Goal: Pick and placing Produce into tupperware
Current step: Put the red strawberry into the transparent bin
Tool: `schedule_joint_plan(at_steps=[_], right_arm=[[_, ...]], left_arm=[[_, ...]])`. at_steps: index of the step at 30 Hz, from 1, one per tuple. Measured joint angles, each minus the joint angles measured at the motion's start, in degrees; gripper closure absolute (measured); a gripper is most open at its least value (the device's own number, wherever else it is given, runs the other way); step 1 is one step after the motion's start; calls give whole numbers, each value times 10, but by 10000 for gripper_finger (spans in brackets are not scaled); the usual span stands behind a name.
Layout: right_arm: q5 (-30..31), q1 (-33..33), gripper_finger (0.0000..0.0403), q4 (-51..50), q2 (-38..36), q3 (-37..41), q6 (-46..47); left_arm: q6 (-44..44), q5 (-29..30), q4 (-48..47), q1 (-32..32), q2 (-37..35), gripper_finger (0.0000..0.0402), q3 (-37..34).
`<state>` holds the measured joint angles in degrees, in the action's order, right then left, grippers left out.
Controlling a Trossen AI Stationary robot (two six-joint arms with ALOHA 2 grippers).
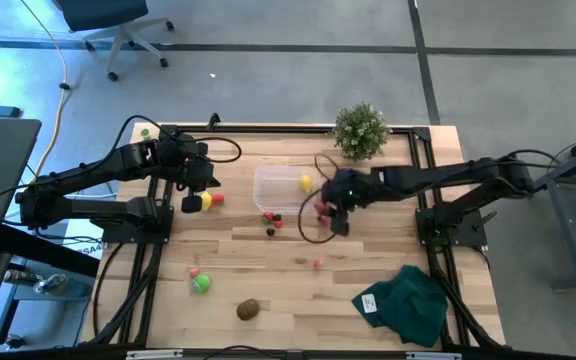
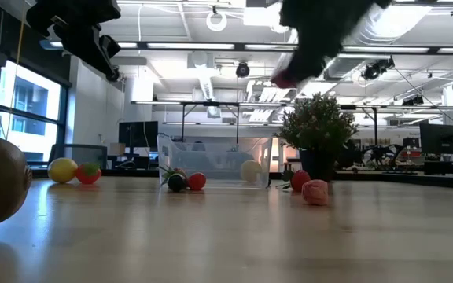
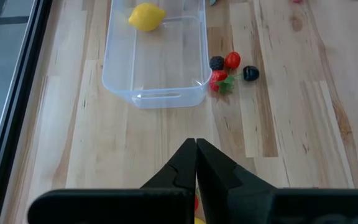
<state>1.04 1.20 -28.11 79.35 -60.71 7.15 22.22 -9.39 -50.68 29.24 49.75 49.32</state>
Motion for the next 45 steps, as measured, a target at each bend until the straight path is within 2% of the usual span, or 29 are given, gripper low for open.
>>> schedule_joint_plan(at_steps=[3,8,15,24,30,40,45], right_arm=[[34,15,269,-4,11,-62,-26],[33,55,269,-45,75,-157,-59],[-4,109,269,-127,241,-283,-108],[-30,122,269,-244,420,-418,-143],[-45,123,269,-256,477,-449,-147],[-74,123,268,-250,486,-435,-147],[-76,124,250,-247,488,-434,-148]], left_arm=[[0,0,0,0,0,399,0],[0,0,0,0,0,399,0],[0,0,0,0,0,399,0],[0,0,0,0,0,399,0],[0,0,0,0,0,399,0],[0,0,0,0,0,399,0],[0,0,0,0,0,399,0]])
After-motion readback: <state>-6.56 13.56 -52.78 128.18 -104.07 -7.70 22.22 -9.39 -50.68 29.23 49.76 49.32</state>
